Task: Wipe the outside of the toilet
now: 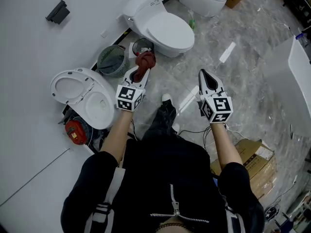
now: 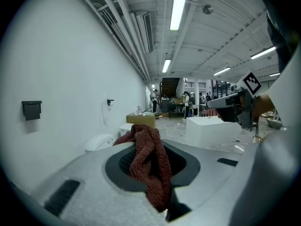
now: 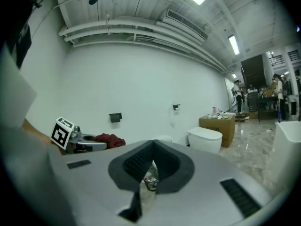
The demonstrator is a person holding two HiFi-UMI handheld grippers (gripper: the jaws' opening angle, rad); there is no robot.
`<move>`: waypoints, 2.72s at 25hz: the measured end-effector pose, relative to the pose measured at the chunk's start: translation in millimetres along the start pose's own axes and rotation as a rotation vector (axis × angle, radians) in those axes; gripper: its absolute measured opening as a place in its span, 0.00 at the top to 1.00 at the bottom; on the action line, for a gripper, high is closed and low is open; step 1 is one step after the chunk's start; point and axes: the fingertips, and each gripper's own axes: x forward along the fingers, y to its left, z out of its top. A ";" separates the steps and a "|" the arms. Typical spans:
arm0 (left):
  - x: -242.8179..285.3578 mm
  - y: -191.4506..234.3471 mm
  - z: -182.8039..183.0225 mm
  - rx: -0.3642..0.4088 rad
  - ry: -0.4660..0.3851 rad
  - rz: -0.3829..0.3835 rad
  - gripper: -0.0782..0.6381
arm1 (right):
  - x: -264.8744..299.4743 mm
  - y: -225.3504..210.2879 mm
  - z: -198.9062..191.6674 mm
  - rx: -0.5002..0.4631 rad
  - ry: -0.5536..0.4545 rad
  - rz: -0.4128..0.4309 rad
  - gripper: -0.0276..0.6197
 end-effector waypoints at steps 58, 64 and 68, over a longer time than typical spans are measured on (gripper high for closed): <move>287.7 224.9 -171.4 -0.171 0.155 0.080 0.79 | 395.0 -84.1 -105.3 0.002 0.273 0.207 0.95; 316.9 235.4 -250.8 -0.191 0.182 0.089 0.79 | 417.1 -85.2 -176.7 -0.017 0.352 0.238 0.95; 339.6 246.8 -308.9 -0.197 0.185 0.123 0.79 | 426.3 -85.9 -232.2 -0.014 0.391 0.238 0.95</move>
